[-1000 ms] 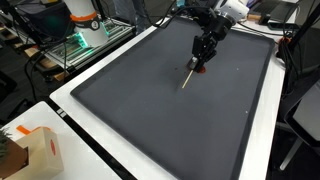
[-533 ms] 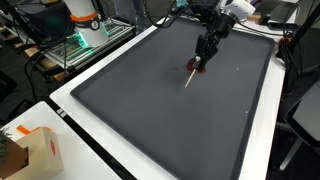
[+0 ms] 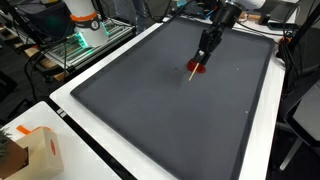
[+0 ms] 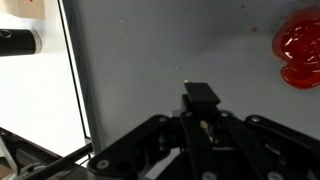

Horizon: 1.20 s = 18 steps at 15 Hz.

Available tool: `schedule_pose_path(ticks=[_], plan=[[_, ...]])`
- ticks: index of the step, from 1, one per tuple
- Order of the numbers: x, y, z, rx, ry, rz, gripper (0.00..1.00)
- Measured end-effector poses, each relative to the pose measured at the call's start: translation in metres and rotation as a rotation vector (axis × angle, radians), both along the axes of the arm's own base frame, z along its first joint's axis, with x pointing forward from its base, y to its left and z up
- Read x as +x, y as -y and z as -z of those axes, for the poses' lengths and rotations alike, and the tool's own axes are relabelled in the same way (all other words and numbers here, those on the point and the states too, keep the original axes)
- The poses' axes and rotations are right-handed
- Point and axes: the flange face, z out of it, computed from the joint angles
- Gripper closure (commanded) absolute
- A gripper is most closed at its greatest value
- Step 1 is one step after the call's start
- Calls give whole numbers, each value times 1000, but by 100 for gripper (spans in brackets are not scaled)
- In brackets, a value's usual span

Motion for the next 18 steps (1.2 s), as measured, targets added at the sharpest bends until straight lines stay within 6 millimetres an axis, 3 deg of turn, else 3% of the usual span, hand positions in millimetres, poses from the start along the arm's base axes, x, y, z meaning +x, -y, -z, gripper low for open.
schedule_pose_path(ticks=[11,15,18], plan=[[5,52,-66,463,-27,-119,97],[2,70,-76,669,-30,-174,97],[0,82,-73,830,-21,-212,97]])
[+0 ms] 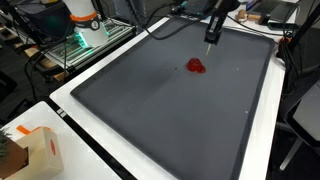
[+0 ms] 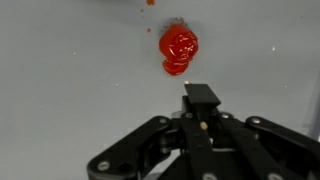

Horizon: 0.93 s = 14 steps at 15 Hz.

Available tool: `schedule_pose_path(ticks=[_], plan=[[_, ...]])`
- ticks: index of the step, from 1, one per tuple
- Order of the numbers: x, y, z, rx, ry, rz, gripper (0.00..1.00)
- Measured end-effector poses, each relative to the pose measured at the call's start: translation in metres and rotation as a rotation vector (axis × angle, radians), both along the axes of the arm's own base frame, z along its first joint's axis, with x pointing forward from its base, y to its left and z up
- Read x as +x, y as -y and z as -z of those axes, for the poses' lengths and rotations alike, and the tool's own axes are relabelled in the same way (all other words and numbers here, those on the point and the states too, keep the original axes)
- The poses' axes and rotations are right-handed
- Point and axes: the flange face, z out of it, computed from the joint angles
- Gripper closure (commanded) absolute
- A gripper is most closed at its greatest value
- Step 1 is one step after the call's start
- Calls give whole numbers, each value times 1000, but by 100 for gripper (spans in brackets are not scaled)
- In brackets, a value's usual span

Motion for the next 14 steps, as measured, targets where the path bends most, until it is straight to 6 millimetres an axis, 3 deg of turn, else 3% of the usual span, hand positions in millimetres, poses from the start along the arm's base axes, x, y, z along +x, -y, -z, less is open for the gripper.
schedule_pose_path(ticks=[6,14], plan=[[-9,10,21,284,35,-71,97],[-25,-7,66,431,50,-132,97]])
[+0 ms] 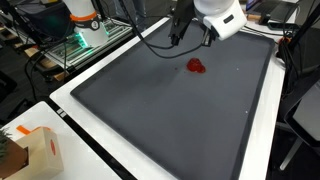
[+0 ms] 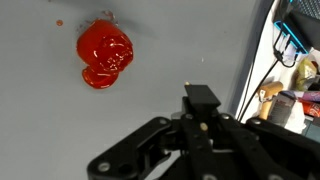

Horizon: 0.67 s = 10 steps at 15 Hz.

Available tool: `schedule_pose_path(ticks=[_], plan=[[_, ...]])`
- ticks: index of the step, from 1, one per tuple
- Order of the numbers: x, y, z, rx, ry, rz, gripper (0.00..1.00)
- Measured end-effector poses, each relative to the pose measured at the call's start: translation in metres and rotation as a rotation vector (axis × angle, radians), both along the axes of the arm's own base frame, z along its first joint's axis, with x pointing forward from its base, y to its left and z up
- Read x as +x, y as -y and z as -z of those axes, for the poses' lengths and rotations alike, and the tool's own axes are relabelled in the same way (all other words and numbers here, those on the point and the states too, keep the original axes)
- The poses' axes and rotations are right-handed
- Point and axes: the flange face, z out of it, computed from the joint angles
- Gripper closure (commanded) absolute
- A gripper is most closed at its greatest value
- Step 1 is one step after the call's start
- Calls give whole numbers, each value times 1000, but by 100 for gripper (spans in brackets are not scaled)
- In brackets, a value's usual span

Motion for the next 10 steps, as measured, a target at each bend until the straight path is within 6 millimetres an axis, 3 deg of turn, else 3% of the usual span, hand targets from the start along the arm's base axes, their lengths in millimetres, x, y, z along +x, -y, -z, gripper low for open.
schedule_pose_path(ticks=[10], plan=[[-7,-6,34,70,49,55,97]])
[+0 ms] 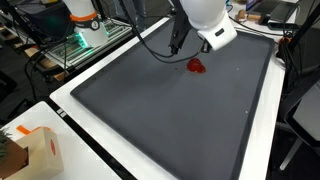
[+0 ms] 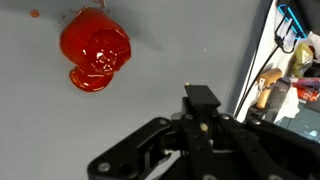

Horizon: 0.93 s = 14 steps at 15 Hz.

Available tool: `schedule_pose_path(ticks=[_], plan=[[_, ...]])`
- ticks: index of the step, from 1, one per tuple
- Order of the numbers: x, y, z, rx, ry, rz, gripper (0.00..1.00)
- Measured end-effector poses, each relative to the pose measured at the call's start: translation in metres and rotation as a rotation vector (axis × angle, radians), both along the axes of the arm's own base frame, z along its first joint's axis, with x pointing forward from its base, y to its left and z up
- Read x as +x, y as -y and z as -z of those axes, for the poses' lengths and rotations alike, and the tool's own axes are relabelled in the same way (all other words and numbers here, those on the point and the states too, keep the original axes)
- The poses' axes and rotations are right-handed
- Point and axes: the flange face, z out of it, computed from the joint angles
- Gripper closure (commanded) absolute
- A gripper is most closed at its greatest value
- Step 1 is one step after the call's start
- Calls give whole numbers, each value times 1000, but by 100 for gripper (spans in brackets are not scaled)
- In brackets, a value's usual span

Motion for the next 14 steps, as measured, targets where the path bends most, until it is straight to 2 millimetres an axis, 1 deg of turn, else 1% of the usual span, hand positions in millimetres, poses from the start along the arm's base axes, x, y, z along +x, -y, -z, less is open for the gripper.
schedule_pose_path(ticks=[7,14], plan=[[-3,1,9,1,3,43,97],[-4,4,8,-6,-15,70,97]])
